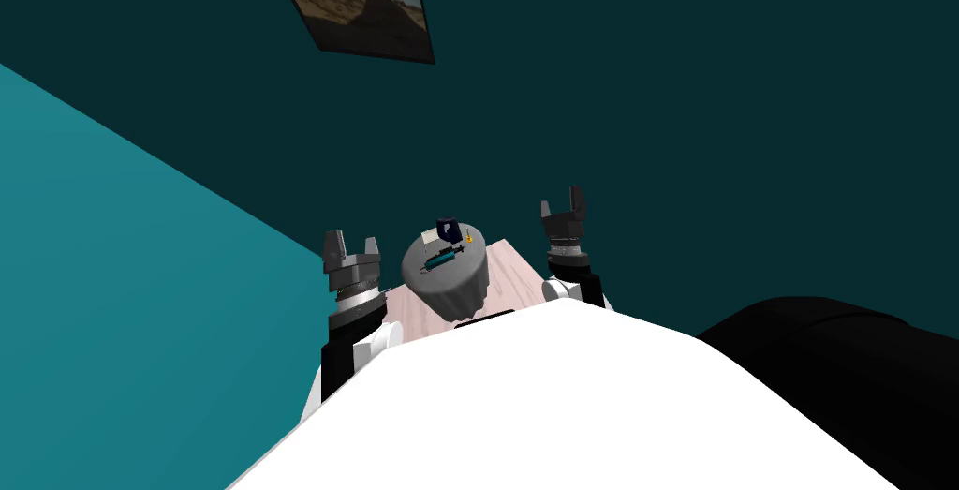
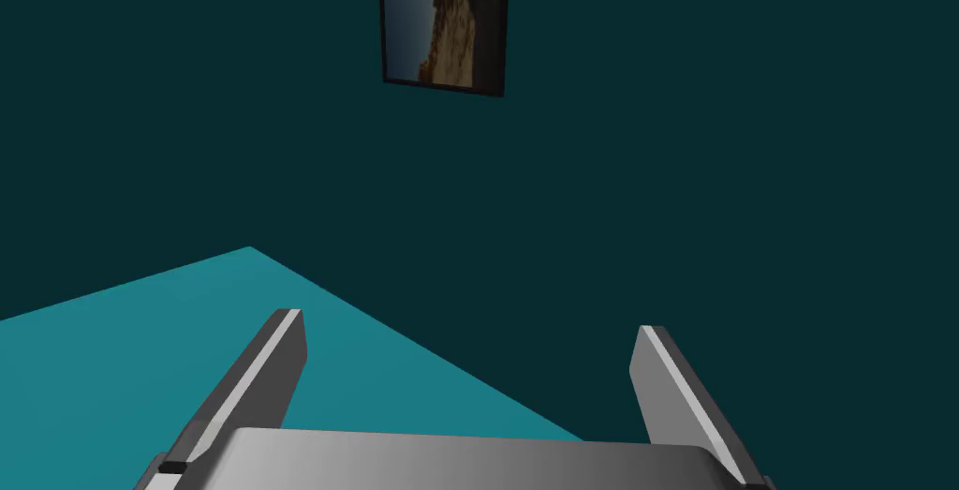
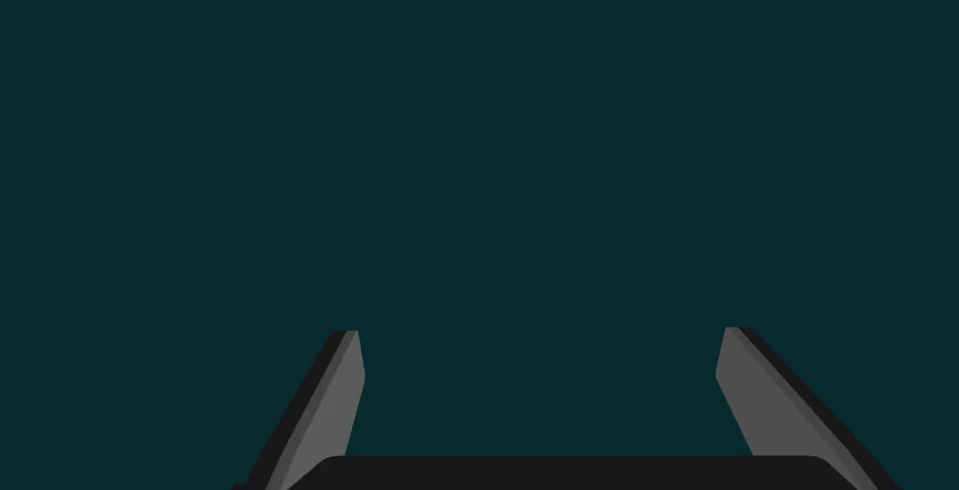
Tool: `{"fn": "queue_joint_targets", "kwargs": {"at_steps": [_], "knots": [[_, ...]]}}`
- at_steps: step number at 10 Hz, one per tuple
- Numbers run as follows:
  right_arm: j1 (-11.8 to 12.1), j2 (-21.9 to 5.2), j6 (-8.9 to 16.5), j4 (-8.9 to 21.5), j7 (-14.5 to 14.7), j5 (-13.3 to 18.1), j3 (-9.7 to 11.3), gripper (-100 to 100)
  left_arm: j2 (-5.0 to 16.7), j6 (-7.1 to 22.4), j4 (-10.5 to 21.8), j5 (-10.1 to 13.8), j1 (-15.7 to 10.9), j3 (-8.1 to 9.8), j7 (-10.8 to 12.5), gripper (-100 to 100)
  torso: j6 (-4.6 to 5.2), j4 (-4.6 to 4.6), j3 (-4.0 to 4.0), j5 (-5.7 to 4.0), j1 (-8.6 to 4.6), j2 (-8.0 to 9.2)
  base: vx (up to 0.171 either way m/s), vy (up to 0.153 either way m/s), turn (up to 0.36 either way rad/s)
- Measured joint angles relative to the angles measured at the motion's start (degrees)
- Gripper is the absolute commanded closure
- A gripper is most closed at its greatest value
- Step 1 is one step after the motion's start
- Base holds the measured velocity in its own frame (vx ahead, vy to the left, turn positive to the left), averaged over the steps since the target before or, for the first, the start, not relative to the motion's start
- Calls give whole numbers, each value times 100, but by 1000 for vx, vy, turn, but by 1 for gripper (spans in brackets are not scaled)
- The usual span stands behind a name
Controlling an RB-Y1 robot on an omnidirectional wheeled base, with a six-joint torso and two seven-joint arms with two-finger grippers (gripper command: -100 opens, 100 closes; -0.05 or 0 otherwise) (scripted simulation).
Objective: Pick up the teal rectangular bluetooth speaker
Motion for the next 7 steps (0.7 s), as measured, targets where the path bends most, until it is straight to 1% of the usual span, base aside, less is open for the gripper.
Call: {"fn": "queue_joint_targets", "kwargs": {"at_steps": [1, 2, 3, 5, 6, 7], "knots": [[0, 0, 0, 0, 0, 0, 0, 0, 133, 85, 90, 18, -126, 22, 19, -100, 1, 1, 3, 0, -3, 5, -43, -29, -42], [-1, 0, 0, 0, 0, 0, 0, 0, 239, 135, 251, 11, -229, -11, 25, -100, 1, 2, 6, -1, -8, 12, -55, -35, -27], [-1, 0, 0, 0, 0, 0, 0, 0, 369, 239, 389, 38, -395, 21, 54, -100, 1, 3, 9, -2, -11, 16, -59, -29, -34], [-1, 0, 0, 0, 0, 0, 0, 0, 566, 513, 691, 62, -753, 12, 89, -100, 1, 5, 12, -2, -11, 22, -73, -41, -47], [-1, 1, 0, 0, 0, 0, 1, 0, 661, 651, 841, 71, -908, -6, 109, -100, 1, 5, 14, -4, -17, 25, -50, -37, -9], [-1, 0, 0, 0, 0, 0, 0, 0, 707, 717, 951, 77, -1014, -12, 119, -100, 0, 5, 12, -3, -14, 19, -55, -38, -26]]}}
